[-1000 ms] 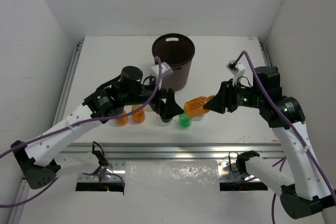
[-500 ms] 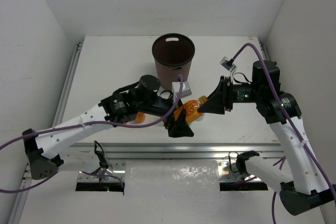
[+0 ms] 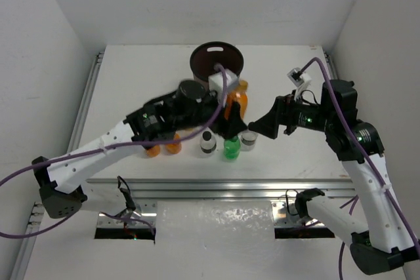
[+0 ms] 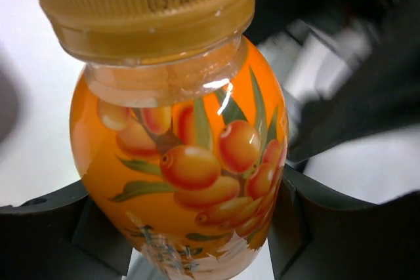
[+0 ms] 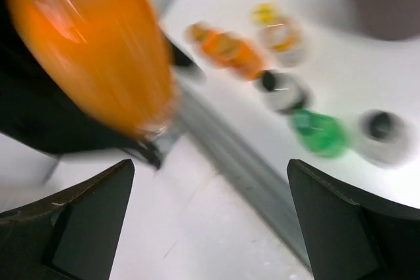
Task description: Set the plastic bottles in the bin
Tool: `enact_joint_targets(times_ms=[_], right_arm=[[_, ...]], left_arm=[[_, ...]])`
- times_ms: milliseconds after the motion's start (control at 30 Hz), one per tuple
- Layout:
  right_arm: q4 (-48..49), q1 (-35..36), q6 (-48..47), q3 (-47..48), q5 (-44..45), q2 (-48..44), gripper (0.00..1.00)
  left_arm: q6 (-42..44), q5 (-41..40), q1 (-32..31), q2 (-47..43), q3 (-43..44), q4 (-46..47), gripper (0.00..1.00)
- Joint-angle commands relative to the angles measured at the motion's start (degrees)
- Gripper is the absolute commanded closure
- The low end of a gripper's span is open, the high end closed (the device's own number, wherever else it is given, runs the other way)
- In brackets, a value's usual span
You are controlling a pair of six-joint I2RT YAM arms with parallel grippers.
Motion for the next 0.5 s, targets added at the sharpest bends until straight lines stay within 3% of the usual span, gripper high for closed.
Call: enact_joint_targets(times_ms=[0,133,267,367,467], right_arm=[[-3.28,-0.06,2.73,2.77,25.06,-2.87,0.01],[-4.43,-0.06,2.92,2.42,31.29,-4.37,0.01],[-4.44,0.03,2.21,0.23,30.76,-4.63,0.01],[-4.70,-0.06,0.81,-0.74,31.37,-4.55,0.01],[-6.28,-0.06,-1.29,-0.04,31.99,-3.32,0.01]], left_arm=[[-6.13,-15.52,9.30,2.55,11.05,-2.71,1.00],[-2.82,-19.63,17.49,12.13,22.66,-6.76,1.00],[0.09,-23.24,21.89,28.21,45.30,-16.76,1.00],[1.15,-21.93,24.88,38.94,56.04,-20.99,1.00],[0.63,-21.93,27.16,43.97,57.60,-21.98,0.94]])
